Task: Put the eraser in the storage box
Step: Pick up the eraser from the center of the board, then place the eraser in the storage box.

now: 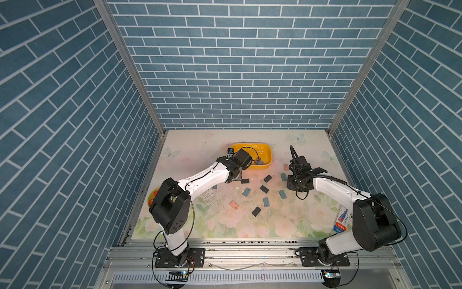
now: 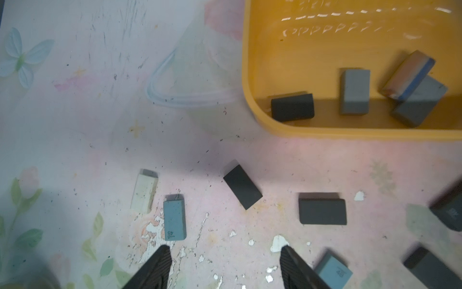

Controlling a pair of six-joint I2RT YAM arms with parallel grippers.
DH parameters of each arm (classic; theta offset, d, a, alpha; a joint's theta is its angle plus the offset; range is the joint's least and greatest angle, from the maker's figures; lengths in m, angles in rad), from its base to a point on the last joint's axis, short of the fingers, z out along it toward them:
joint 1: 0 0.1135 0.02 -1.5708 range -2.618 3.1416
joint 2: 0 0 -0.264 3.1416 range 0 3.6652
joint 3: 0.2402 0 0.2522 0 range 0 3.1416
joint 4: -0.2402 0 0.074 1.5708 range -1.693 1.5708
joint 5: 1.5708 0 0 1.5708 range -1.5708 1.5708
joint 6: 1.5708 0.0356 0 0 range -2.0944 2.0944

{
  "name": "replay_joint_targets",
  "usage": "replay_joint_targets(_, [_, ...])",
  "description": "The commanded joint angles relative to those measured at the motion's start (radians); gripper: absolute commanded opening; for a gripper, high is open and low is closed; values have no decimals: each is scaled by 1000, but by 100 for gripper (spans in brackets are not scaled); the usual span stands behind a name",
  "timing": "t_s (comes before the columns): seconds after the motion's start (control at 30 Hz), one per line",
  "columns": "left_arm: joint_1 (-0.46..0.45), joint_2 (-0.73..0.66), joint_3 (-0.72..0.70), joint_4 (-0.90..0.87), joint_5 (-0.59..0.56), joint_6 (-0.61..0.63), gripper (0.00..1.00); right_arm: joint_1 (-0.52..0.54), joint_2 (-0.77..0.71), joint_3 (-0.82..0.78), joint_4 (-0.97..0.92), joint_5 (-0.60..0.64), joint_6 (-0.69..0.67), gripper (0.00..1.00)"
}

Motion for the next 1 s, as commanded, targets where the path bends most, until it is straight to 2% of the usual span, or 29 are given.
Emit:
replay_joint_targets(0.0, [-8, -44, -68, 36, 15, -33, 73, 32, 17, 81, -65, 3, -21, 18])
replay_joint_targets(0.13, [-10, -83, -142, 66, 59, -61, 73, 64, 86, 209, -102, -3, -41, 17])
replay_joint_targets(0.27, [-18, -124, -203, 84, 77, -93, 73, 71, 166, 334, -114, -64, -50, 17])
replay_joint_targets(0.67, [-67, -211, -368, 124, 110, -207, 73, 72, 518, 818, -228, -199, -104, 16])
replay_joint_targets(0.97, [-108, -208, -412, 145, 126, -286, 72, 72, 698, 992, -277, -254, -126, 16])
